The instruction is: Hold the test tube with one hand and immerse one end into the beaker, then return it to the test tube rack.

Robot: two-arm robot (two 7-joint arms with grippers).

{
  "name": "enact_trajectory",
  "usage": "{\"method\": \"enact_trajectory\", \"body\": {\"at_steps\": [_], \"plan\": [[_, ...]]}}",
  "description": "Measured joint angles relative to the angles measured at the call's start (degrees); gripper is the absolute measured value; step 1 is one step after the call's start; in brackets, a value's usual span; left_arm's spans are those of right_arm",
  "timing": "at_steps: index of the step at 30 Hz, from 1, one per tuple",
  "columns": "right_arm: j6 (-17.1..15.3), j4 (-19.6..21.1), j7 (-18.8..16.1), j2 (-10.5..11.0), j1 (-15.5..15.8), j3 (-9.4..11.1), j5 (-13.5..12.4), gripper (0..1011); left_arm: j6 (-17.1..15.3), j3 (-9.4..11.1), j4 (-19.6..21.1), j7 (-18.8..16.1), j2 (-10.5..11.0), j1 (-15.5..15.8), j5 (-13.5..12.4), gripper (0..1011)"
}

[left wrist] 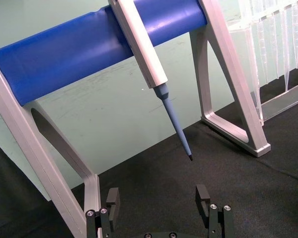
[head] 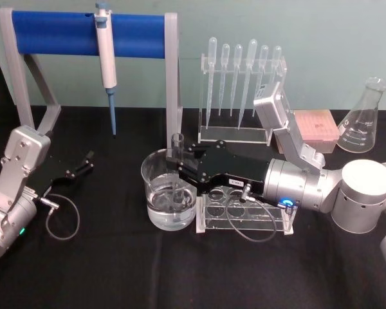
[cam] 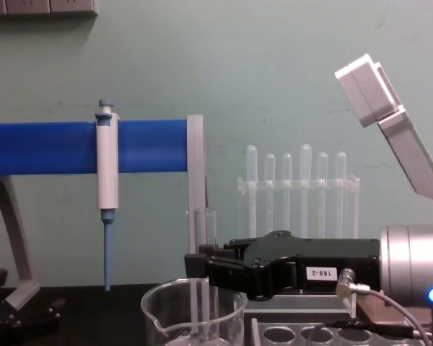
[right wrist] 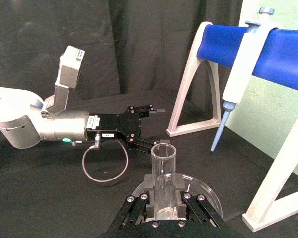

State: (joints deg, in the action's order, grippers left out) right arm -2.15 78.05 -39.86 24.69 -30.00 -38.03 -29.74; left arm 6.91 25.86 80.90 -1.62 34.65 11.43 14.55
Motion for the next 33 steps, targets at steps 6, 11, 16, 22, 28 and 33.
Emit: {"method": "enact_trajectory", "body": {"at_steps": [6,11,16,22,28,33], "plan": [[0.00,0.00,0.00,0.00,0.00,0.00,0.00,225,0.00,0.00,0.00,0.00,0.00,0.00,0.00,1000],[0.00,0.00,0.00,0.00,0.00,0.00,0.00,226,0.00,0.00,0.00,0.00,0.00,0.00,0.00,1000],[0.00,0.00,0.00,0.00,0.00,0.00,0.00,226,0.00,0.00,0.00,0.00,0.00,0.00,0.00,1000],[0.00,0.00,0.00,0.00,0.00,0.00,0.00,226,0.00,0.00,0.00,0.00,0.00,0.00,0.00,1000],[0.00,-0.01,-0.01,0.00,0.00,0.00,0.00,226,0.00,0.00,0.00,0.00,0.00,0.00,0.00,1000],[0.00,0.00,0.00,0.00,0.00,0.00,0.00,226,0.00,0.00,0.00,0.00,0.00,0.00,0.00,1000]]}}
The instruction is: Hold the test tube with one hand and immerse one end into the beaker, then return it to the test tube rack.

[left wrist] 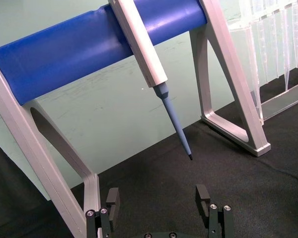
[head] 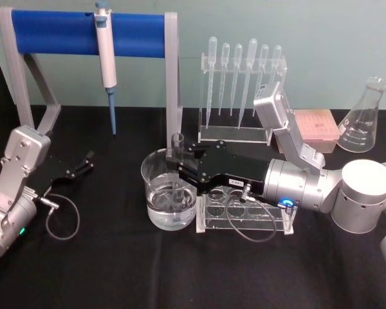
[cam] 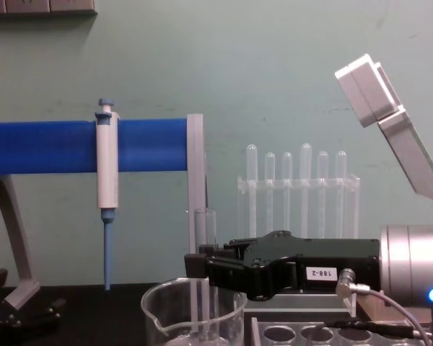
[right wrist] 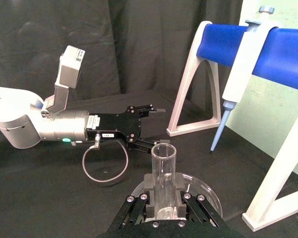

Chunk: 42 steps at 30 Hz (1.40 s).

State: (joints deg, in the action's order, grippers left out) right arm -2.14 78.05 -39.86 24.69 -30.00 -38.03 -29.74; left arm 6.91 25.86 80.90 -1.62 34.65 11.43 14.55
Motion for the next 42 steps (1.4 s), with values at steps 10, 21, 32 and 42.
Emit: {"method": "enact_trajectory", "body": {"at_steps": [10,21,32,42], "plan": [[0.00,0.00,0.00,0.00,0.00,0.00,0.00,225,0.00,0.00,0.00,0.00,0.00,0.00,0.00,1000],[0.00,0.00,0.00,0.00,0.00,0.00,0.00,226,0.00,0.00,0.00,0.00,0.00,0.00,0.00,1000],[0.00,0.00,0.00,0.00,0.00,0.00,0.00,226,0.00,0.00,0.00,0.00,0.00,0.00,0.00,1000],[0.00,0.00,0.00,0.00,0.00,0.00,0.00,225,0.00,0.00,0.00,0.00,0.00,0.00,0.00,1000]]}}
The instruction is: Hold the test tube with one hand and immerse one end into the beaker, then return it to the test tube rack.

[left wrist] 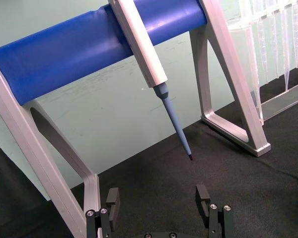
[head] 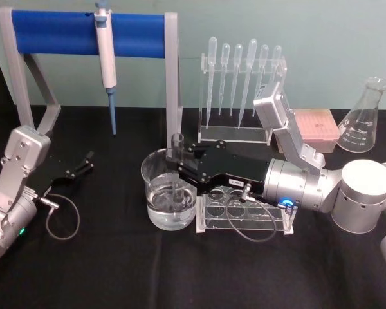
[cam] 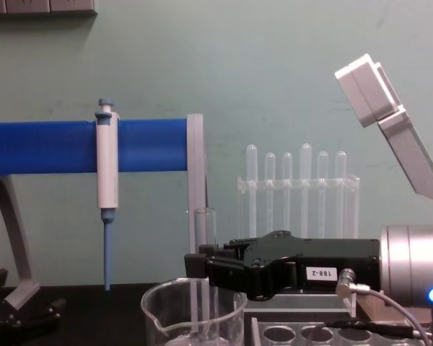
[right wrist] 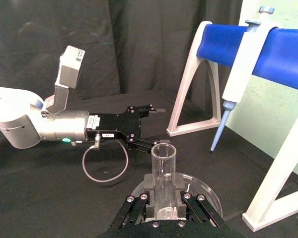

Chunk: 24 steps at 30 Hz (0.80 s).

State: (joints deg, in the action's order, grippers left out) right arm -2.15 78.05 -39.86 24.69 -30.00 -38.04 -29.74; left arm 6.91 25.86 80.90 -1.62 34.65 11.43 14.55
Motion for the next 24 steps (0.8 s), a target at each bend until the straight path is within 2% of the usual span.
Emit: {"method": "enact_trajectory", "body": {"at_steps": [24], "plan": [[0.00,0.00,0.00,0.00,0.00,0.00,0.00,225,0.00,0.00,0.00,0.00,0.00,0.00,0.00,1000]]}}
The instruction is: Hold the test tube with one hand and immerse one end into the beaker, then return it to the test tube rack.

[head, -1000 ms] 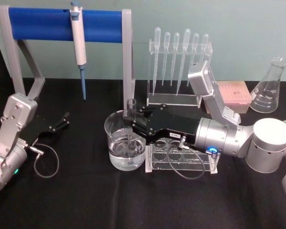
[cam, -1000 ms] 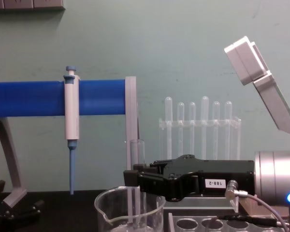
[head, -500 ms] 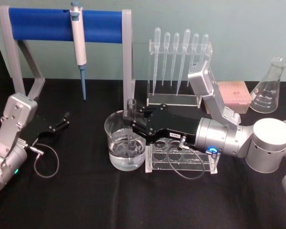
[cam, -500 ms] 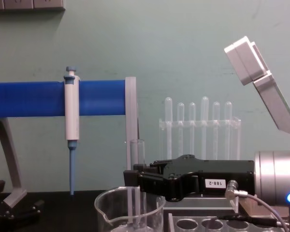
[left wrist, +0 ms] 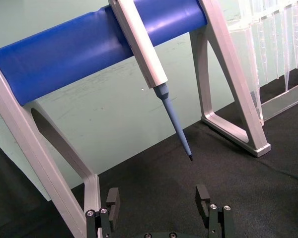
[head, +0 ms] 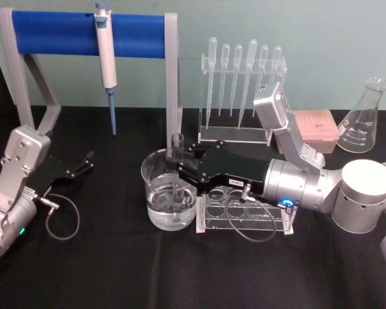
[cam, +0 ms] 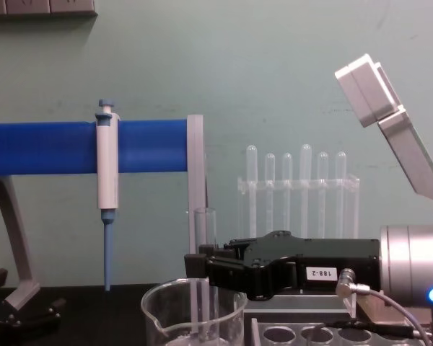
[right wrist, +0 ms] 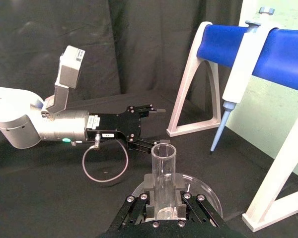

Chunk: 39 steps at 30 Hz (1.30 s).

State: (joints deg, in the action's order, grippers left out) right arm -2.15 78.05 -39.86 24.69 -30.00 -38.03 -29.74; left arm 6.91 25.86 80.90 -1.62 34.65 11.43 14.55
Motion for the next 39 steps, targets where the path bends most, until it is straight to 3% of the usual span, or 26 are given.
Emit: {"method": "enact_trajectory", "body": {"at_steps": [39], "plan": [[0.00,0.00,0.00,0.00,0.00,0.00,0.00,226,0.00,0.00,0.00,0.00,0.00,0.00,0.00,1000]]}}
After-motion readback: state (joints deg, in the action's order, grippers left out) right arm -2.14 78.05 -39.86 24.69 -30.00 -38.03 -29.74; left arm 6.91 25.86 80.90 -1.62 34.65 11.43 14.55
